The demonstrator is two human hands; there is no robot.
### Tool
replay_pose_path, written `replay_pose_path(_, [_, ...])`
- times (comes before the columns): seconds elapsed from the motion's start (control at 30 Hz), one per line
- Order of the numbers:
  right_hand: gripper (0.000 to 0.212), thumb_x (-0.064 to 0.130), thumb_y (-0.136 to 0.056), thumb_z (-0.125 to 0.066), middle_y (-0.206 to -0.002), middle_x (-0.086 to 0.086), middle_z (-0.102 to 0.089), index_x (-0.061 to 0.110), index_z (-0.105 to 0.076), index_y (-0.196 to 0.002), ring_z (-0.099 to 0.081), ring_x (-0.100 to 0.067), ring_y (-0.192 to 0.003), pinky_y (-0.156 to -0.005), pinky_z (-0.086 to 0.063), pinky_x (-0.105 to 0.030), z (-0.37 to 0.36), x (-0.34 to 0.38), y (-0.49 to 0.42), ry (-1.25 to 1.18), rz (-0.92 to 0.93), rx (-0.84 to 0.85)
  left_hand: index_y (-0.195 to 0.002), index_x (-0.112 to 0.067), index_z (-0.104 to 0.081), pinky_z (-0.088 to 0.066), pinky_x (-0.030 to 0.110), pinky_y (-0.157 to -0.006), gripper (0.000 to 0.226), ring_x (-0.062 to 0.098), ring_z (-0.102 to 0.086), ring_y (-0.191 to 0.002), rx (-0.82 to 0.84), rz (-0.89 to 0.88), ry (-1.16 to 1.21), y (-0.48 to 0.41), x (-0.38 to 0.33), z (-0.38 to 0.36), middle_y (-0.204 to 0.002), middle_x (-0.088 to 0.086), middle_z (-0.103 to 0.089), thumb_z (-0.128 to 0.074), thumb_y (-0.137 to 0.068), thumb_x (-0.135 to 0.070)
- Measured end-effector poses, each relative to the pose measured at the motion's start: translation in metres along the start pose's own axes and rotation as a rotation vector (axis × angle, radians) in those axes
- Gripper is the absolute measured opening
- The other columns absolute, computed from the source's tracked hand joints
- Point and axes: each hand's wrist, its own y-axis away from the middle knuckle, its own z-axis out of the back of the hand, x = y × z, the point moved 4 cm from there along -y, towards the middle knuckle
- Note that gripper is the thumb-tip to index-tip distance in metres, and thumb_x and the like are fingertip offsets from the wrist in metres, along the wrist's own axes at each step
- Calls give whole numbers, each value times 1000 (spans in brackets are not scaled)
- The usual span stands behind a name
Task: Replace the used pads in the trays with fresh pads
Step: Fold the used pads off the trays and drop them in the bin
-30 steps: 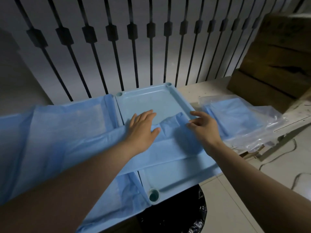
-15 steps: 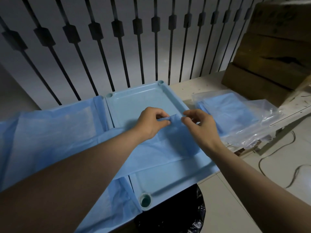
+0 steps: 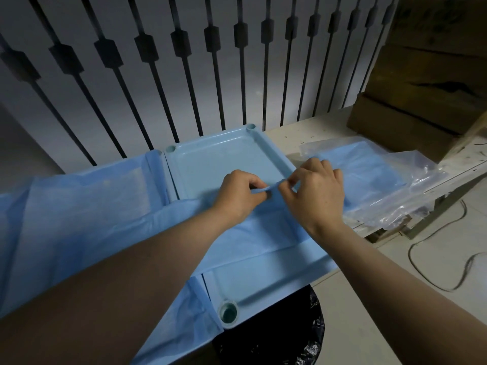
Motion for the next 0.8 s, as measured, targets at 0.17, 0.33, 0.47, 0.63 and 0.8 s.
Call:
replay_pose_path(0.17, [25,29,-82,-50,-93,-6,-60,13,-68,-87,-50,-29,-90,-80,-36,-39,11,-16,-6,-193,-123,-15,-75,-10,-74,-51,30,-69,7,16,-62,-71,8,-4,-37,3,-2,-1,-76,5,-71,-78,-77,-15])
replay_pose_path(0.33, [28,41,-74,-54,-93,2,-63,20,-71,-80,-52,-27,-88,-76,-33,-37,-1,6,0,-13,328,168,-73,-10,-75,-54,37,-72,7,19,-62,-69,30,-33,-56,3,-4,-3,-74,10,-72,-80,-74,-15])
replay_pose_path(0.47, [24,34,-71,-59,-84,-5,-61,12,-70,-69,-49,-30,-82,-72,-33,-39,2,-5,-14,232,311,146,-72,-9,-74,-43,25,-58,14,7,-52,-58,42,-28,-33,2,-7,-1,-67,5,-68,-82,-74,-21])
replay_pose_path(0.63, [27,26,-81,-50,-76,-12,-58,5,-65,-72,-50,-34,-75,-74,-36,-41,16,-26,-20,274,83,82,-101,-12,-73,-47,26,-85,26,14,-64,-90,13,0,-48,-2,-1,4,-97,1,-71,-79,-77,-19])
replay_pose_path(0.8, [12,17,-87,-54,-84,-13,-62,8,-62,-86,-55,-35,-79,-75,-43,-43,8,-15,-5,49,13,69,-151,-20,-24,-1,36,-120,70,17,-21,-144,6,-90,-477,7,2,13,-156,0,-24,-58,-92,-38])
